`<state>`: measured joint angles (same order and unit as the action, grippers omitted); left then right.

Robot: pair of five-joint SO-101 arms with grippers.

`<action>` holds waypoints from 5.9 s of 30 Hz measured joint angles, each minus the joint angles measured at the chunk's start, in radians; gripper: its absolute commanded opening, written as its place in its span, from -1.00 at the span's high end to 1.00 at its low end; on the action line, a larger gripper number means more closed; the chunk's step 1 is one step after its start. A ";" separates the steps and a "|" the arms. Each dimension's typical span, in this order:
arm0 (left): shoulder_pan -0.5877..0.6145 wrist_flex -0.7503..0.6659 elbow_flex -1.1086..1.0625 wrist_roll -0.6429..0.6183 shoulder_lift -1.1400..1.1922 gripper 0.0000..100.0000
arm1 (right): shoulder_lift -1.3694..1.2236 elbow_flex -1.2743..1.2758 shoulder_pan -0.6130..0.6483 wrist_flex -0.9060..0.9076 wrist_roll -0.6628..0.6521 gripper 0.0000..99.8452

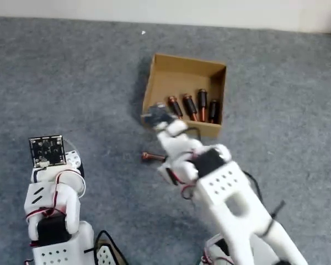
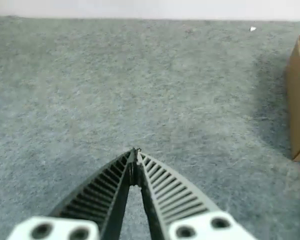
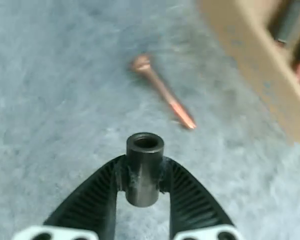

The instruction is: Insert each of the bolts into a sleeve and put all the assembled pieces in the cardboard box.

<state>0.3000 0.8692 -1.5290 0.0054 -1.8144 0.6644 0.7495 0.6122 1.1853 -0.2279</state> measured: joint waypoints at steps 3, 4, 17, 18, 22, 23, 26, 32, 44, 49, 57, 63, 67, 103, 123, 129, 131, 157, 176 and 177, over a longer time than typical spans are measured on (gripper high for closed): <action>-0.020 0.057 0.046 0.000 0.000 0.90 | 0.104 0.069 -0.081 0.000 0.038 0.99; -0.031 0.075 0.063 0.009 0.000 0.90 | 0.130 0.094 -0.110 -0.003 0.051 0.99; -0.347 0.190 0.259 0.227 0.163 0.90 | 0.230 0.377 -0.414 -0.325 0.181 0.99; -0.361 0.190 0.287 0.232 0.219 0.90 | 0.230 0.379 -0.423 -0.331 0.189 0.99; -0.430 0.190 0.430 0.235 0.502 0.90 | 0.230 0.379 -0.466 -0.338 0.207 0.99; -0.445 0.190 0.463 0.235 0.571 0.90 | 0.230 0.379 -0.477 -0.339 0.215 0.99; -0.503 0.190 0.555 0.213 0.781 0.90 | 0.230 0.379 -0.505 -0.339 0.226 0.99; -0.614 0.190 0.735 -0.129 1.134 0.90 | 0.230 0.379 -0.519 -0.353 0.230 0.99; -0.700 0.190 0.931 -0.582 1.580 0.98 | 0.230 0.379 -0.519 -0.370 0.230 0.99; -0.697 0.183 0.941 -0.872 1.697 0.98 | 0.230 0.379 -0.519 -0.370 0.232 0.99; -0.703 0.094 0.941 -1.039 1.729 0.62 | 0.230 0.379 -0.519 -0.370 0.232 0.99; -0.703 0.072 0.941 -1.060 1.741 0.53 | 0.230 0.379 -0.519 -0.370 0.232 0.99; -0.703 0.064 0.941 -1.060 1.755 0.54 | 0.230 0.379 -0.519 -0.370 0.232 0.99; -0.623 0.028 0.979 -1.085 1.821 0.99 | 0.276 0.379 -0.517 -0.261 0.232 0.99; -0.588 -0.301 0.336 -0.758 0.758 0.99 | 0.896 0.574 -0.164 -0.187 0.107 0.99; -0.588 -0.351 0.229 -0.747 0.514 0.99 | 1.014 0.706 -0.103 -0.285 0.091 0.99; -0.586 -0.351 0.213 -0.747 0.451 0.99 | 1.062 0.747 -0.081 -0.316 0.077 0.99; -0.856 -0.351 0.204 -0.545 0.278 0.99 | 1.154 0.838 -0.008 -0.344 -0.017 0.99; -0.858 -0.354 0.204 -0.563 0.269 0.99 | 1.154 0.743 -0.005 -0.344 -0.026 0.99; -0.858 -0.358 0.204 -0.563 0.267 0.99 | 1.154 0.743 -0.005 -0.344 -0.026 0.99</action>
<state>-0.5577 0.5117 -1.3249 -0.5577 -1.5474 1.8182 1.4922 0.6076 0.8416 -0.2539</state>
